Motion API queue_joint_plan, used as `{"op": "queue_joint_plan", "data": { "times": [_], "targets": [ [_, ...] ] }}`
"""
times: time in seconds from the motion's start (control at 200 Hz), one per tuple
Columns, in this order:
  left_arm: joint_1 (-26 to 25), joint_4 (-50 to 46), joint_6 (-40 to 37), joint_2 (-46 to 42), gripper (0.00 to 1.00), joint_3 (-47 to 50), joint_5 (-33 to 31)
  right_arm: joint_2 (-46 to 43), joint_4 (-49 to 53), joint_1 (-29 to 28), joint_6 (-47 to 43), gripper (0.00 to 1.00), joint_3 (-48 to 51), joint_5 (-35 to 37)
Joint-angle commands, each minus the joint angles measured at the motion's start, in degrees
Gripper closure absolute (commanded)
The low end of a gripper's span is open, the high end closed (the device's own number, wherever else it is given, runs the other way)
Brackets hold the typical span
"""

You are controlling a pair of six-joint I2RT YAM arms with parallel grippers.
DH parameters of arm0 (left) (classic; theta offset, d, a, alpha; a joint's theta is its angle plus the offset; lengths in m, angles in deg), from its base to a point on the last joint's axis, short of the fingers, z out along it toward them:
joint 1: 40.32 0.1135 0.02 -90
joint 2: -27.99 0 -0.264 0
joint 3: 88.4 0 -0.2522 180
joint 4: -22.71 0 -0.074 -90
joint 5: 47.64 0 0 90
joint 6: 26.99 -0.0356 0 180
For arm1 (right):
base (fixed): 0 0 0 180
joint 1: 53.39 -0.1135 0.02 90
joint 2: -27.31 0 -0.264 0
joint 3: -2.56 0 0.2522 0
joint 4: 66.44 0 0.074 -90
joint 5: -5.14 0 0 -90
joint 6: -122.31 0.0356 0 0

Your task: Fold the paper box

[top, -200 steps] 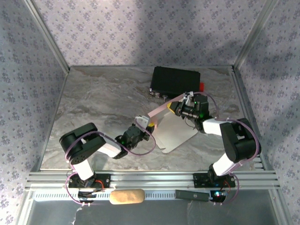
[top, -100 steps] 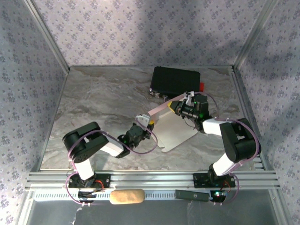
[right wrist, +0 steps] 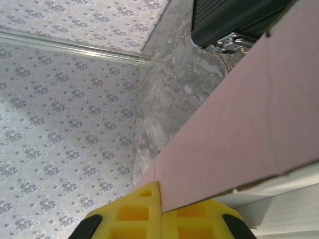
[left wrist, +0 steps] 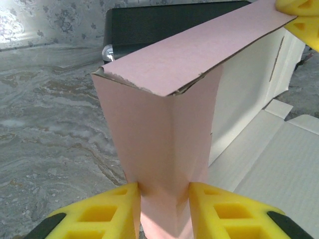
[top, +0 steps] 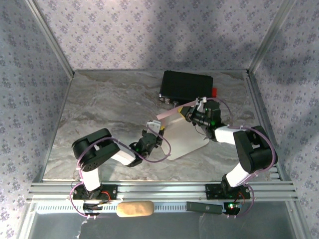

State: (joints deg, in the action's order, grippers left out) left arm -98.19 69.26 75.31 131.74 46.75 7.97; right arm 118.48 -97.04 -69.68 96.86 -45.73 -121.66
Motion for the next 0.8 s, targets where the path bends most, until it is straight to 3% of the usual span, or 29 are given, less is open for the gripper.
{"op": "queue_joint_plan", "data": {
  "times": [0.0,0.19,0.52,0.795],
  "targets": [
    [0.2,0.5,0.1,2.0,0.71,-3.0,-1.2,0.7,8.4,-2.3,0.2,1.00,2.5,-3.9],
    [0.2,-0.4,0.3,3.8,0.75,-5.3,-1.9,0.1,9.4,-2.5,0.5,1.00,2.7,-3.4],
    [0.2,-1.8,0.3,4.9,1.00,-7.6,-2.8,-0.6,11.0,-3.1,0.9,1.00,2.2,-2.9],
    [-0.7,-4.3,1.1,4.1,1.00,-8.6,-7.8,-1.1,12.2,-3.8,2.7,1.00,2.3,-1.0]
  ]
}}
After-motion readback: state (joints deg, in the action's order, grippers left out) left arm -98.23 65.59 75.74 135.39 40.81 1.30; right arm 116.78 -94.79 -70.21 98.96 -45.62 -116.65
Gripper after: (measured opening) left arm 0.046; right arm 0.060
